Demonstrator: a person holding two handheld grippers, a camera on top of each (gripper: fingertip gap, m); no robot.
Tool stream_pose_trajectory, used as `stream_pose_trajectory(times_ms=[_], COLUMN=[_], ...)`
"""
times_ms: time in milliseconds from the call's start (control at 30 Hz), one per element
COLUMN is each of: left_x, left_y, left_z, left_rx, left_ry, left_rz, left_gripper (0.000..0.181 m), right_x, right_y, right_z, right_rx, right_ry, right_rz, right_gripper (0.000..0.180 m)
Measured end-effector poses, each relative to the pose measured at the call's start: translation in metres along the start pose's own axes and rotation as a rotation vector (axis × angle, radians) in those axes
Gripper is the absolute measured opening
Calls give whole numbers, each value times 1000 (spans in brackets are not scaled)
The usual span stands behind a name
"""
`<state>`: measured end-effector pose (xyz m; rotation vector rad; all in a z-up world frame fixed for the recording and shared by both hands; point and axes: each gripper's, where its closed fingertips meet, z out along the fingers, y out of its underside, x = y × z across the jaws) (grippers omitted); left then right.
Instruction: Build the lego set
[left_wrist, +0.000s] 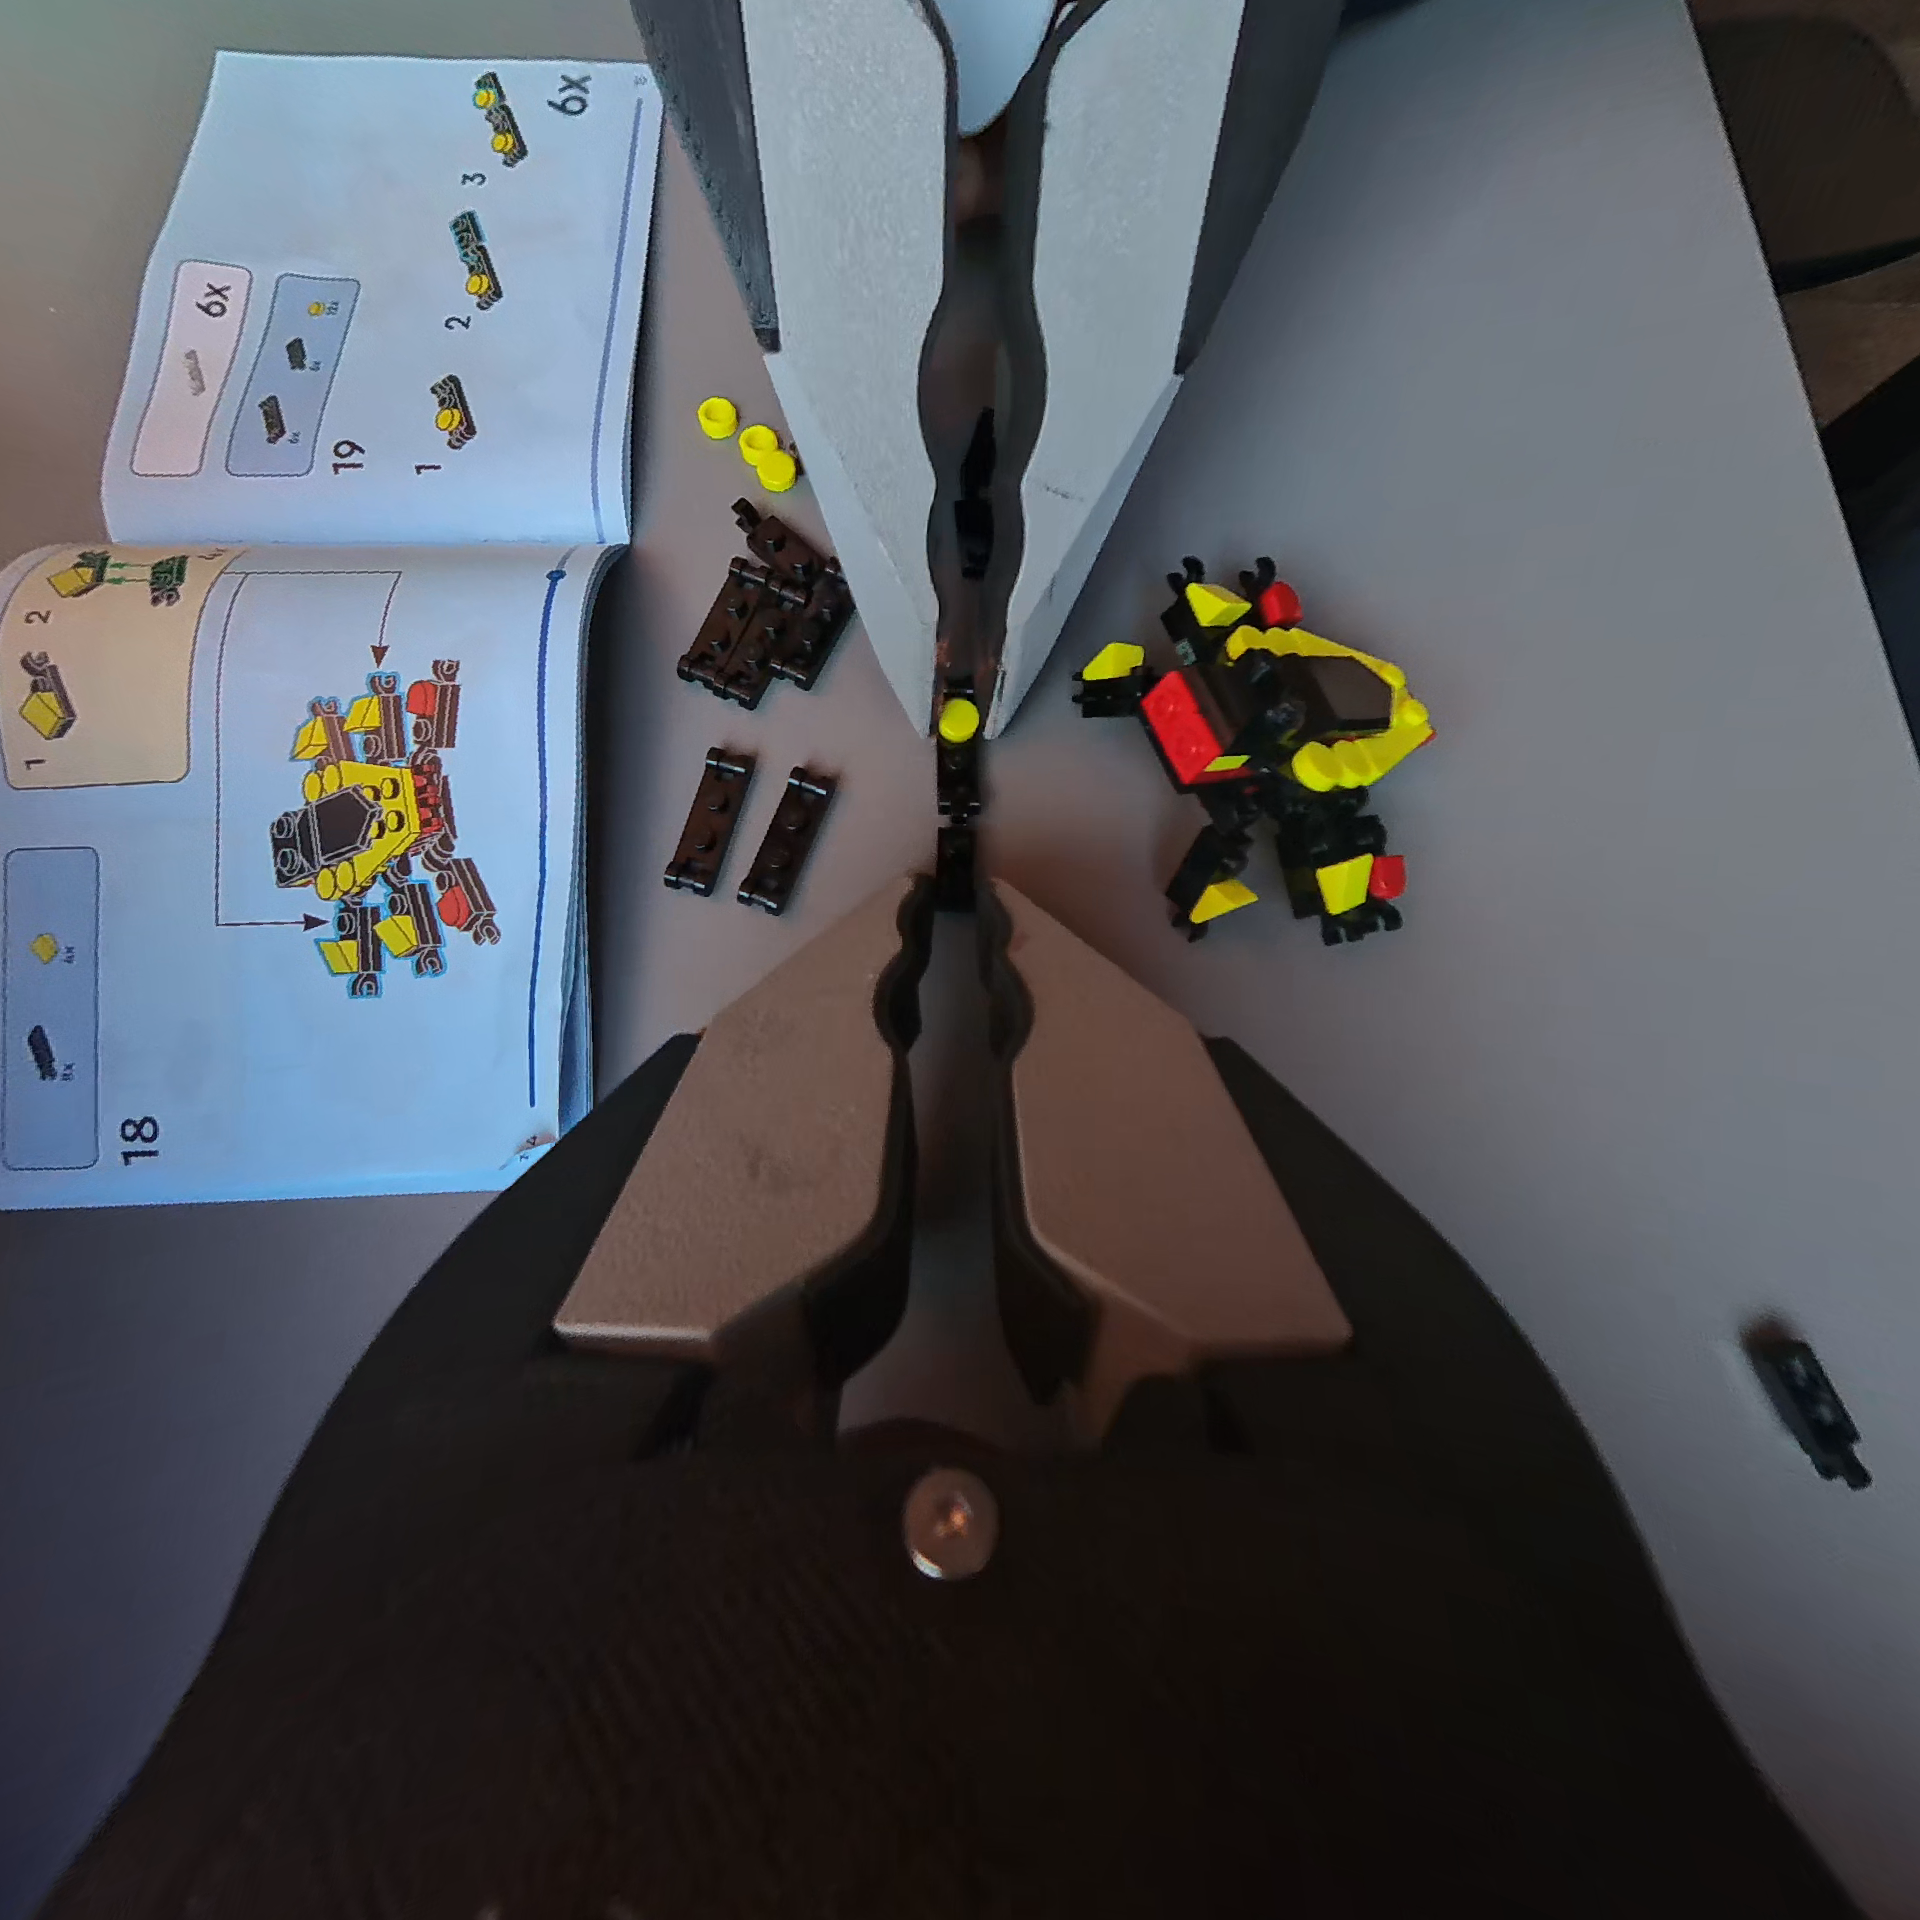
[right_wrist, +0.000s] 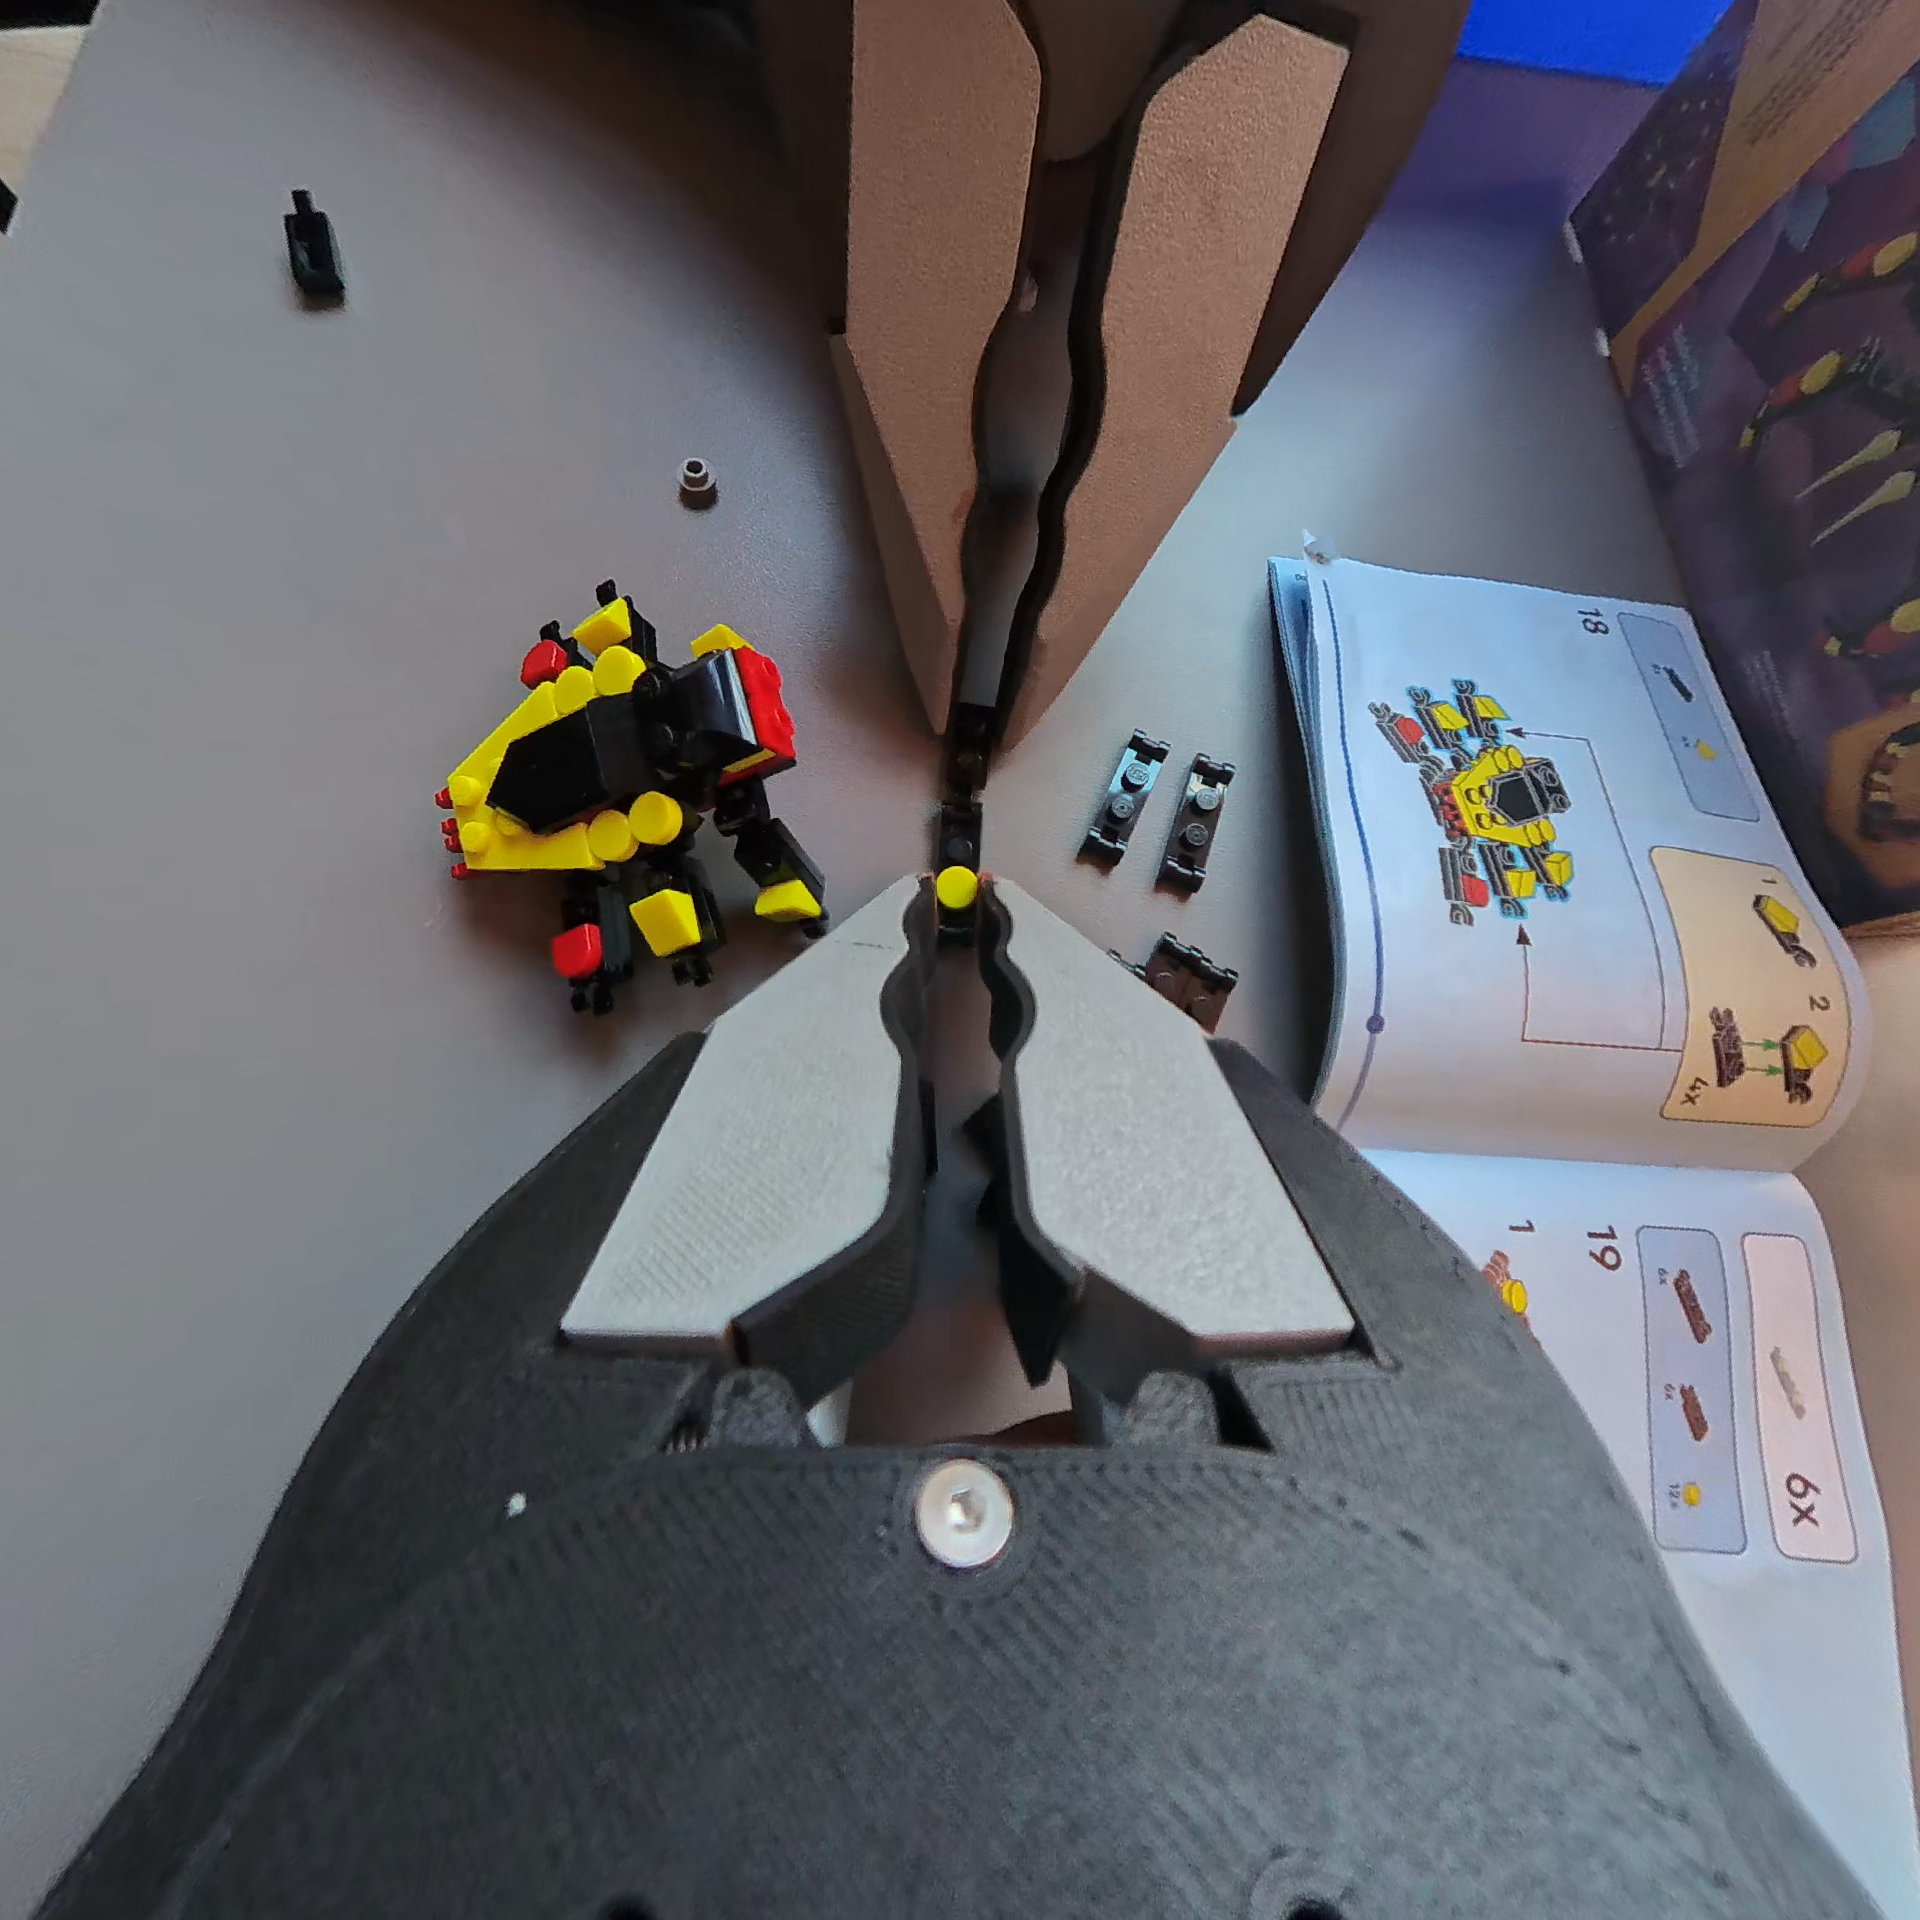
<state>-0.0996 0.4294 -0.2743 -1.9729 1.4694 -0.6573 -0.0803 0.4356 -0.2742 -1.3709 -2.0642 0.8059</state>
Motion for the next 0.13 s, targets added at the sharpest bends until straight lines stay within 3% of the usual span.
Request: stream_pose_trajectory(times_ms=[33, 133], left_x=[0, -1], left_y=[0, 0], left_z=[0, 0], left_rx=[0, 0], left_ry=[0, 0], left_rz=[0, -14], left_gripper=[5, 5], right_x=[0, 0], right_y=[0, 0], right_z=[0, 0], right_rx=[0, 3], right_ry=[-2, -9], right_rz=[4, 17], right_gripper=[6, 6])
